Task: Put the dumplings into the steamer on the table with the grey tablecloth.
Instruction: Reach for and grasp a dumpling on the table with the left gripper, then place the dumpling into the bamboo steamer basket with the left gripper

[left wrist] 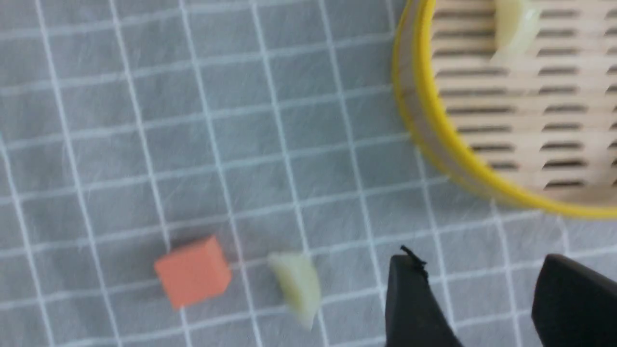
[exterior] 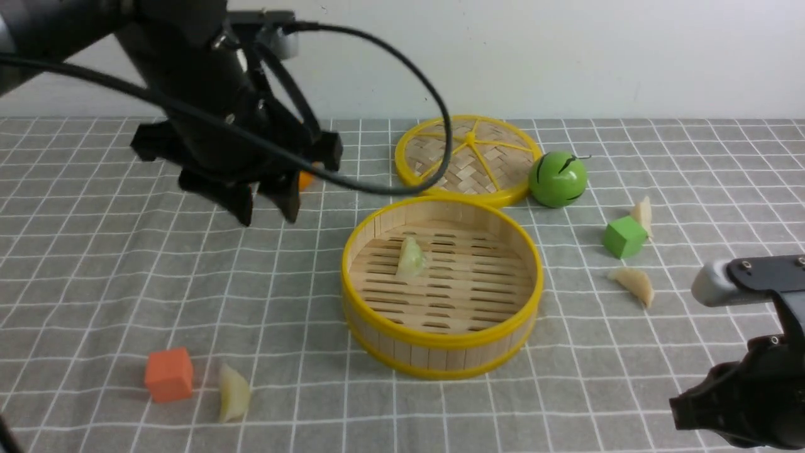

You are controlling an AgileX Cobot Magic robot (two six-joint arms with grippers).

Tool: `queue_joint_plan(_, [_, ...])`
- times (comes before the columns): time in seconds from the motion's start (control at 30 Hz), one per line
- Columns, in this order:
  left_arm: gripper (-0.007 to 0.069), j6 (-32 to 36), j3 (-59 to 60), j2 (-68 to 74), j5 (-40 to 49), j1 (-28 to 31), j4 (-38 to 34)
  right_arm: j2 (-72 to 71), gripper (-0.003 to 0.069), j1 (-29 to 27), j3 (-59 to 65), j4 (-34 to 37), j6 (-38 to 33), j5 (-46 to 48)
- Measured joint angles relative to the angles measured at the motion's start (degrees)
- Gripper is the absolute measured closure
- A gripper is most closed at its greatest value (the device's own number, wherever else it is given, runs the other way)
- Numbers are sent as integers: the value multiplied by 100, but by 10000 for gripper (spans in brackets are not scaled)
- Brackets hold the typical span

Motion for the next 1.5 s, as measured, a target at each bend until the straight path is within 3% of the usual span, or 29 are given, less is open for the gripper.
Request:
queue_joint_plan(0.1, [299,-161,1193,-507,-572,0,-39,0,618,0,0,224,-64,72])
queue_joint_plan(0.33, [301,-1133,3362,-609,-3513,0,199,0,618,0,0,764,-629,260])
queue_joint_plan(0.53, [302,-2030,3453,-5,-3656,0,865,0,617,0,0,944,-1041,285])
queue_joint_plan(0.73, [304,-2148,3453,498,-3439,0,1037,0,615,0,0,961,-1081,315])
queue_joint_plan(0.83, [342,-2168,3453,735,-3419,0,1055,0,609,0,0,968,-1098,318])
queue_joint_plan(1.17, [370,-1723,3409,177,-3362,0,969,0,597,0,0,974,-1116,281])
queue_joint_plan(1.33, [371,-1230,3020,-525,-3672,-121,101,0,595,0,0,1054,-1121,187])
queue_joint_plan(1.5, [371,-112,2528,-363,-4605,-621,-1147,0,588,0,0,1205,-1121,105])
